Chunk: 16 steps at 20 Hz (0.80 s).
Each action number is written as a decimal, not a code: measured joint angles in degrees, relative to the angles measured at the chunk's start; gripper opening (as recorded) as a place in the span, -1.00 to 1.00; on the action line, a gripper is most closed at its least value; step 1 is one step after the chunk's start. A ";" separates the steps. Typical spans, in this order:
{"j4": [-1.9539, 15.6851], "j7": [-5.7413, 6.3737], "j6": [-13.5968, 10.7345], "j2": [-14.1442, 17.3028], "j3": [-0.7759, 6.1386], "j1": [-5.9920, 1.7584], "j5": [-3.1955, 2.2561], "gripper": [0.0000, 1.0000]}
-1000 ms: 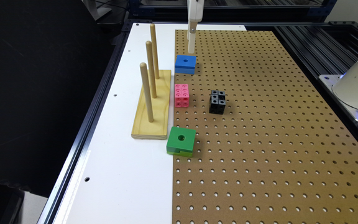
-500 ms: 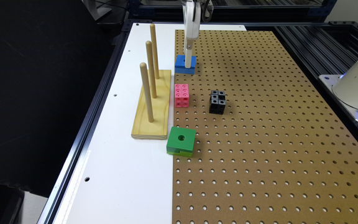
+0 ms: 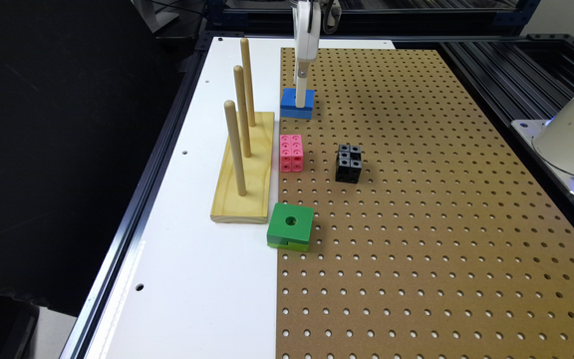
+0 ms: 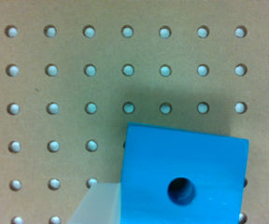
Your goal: Pick up blue block.
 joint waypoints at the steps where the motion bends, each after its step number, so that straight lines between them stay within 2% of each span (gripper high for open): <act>1: 0.00 0.00 0.00 0.00 -0.02 0.00 0.00 1.00; 4: -0.01 0.00 0.23 0.57 -0.04 0.00 0.00 1.00; 9: 0.01 0.00 3.09 3.31 -0.13 0.00 -0.07 1.00; 16: 0.03 0.00 4.00 4.41 -0.19 0.00 -0.08 1.00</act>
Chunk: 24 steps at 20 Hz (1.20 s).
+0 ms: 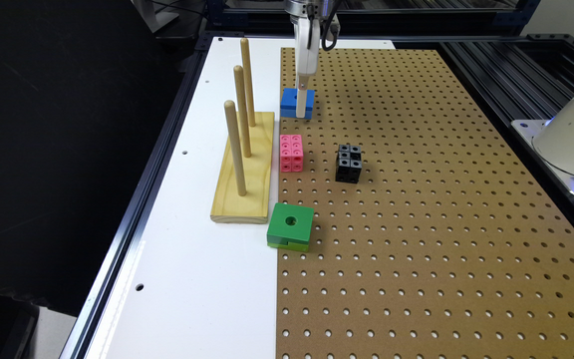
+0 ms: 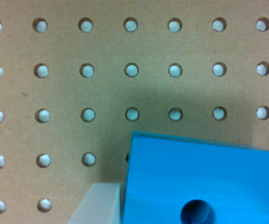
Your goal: Pick up blue block.
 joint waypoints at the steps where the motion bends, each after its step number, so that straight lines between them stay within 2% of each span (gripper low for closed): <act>1: 0.01 0.00 0.51 0.42 0.00 0.00 -0.01 1.00; 3: 0.24 0.01 1.22 0.94 0.03 0.11 -0.01 1.00; 8: 1.67 0.05 1.21 1.86 0.26 0.23 -0.01 1.00; 15: 1.81 0.05 1.22 1.99 0.27 0.24 -0.02 1.00; 16: 1.80 0.05 1.22 1.96 0.27 0.20 -0.02 -1.00; 24: 1.80 0.05 1.12 1.94 0.26 0.19 -0.02 -1.00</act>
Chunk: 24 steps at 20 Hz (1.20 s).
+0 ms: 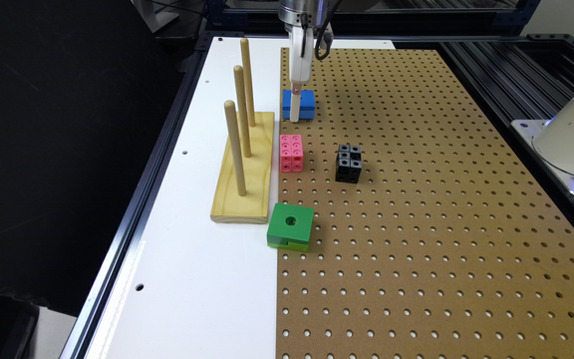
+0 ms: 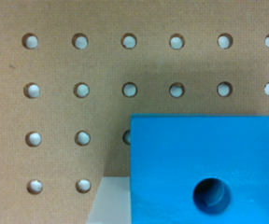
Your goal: Pick up blue block.
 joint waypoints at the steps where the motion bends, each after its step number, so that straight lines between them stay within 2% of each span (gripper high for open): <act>1: 0.00 0.00 -0.01 0.00 0.00 0.00 0.00 -1.00; 11: -0.01 0.00 -0.08 -0.18 -0.01 0.00 0.00 -1.00; 17: -0.03 0.01 -4.67 -4.95 0.02 0.00 0.00 -1.00; 20: -0.08 0.05 -8.21 -8.37 0.08 0.00 0.00 -1.00; 24: -0.14 0.08 -11.76 -12.15 0.16 0.00 0.00 -1.00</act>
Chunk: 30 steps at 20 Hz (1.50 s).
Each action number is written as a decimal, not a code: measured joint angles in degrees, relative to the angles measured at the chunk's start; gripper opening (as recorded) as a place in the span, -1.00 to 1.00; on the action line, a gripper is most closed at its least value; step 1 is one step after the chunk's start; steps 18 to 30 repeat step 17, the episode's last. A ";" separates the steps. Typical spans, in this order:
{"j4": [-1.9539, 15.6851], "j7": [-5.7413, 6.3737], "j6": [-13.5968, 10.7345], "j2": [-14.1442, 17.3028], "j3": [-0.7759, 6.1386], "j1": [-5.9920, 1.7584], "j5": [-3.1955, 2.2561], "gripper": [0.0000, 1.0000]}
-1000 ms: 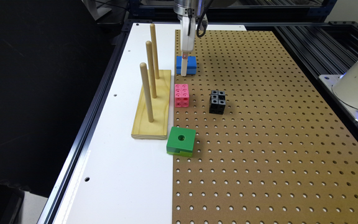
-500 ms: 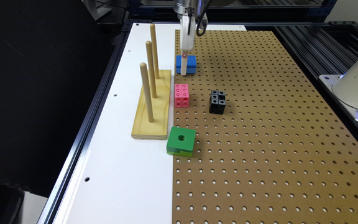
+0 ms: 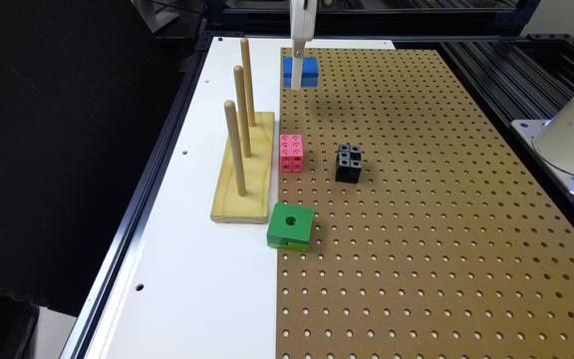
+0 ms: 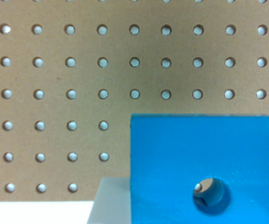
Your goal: Pick up blue block.
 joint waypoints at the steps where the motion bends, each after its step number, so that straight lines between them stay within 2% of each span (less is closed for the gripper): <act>1: -0.01 0.01 -1.03 -1.01 0.03 0.00 0.00 -1.00; 9: 0.04 0.05 -6.68 -7.06 0.20 0.00 0.06 -1.00; 30: -0.04 0.06 -6.89 -7.29 0.27 -0.01 0.06 -1.00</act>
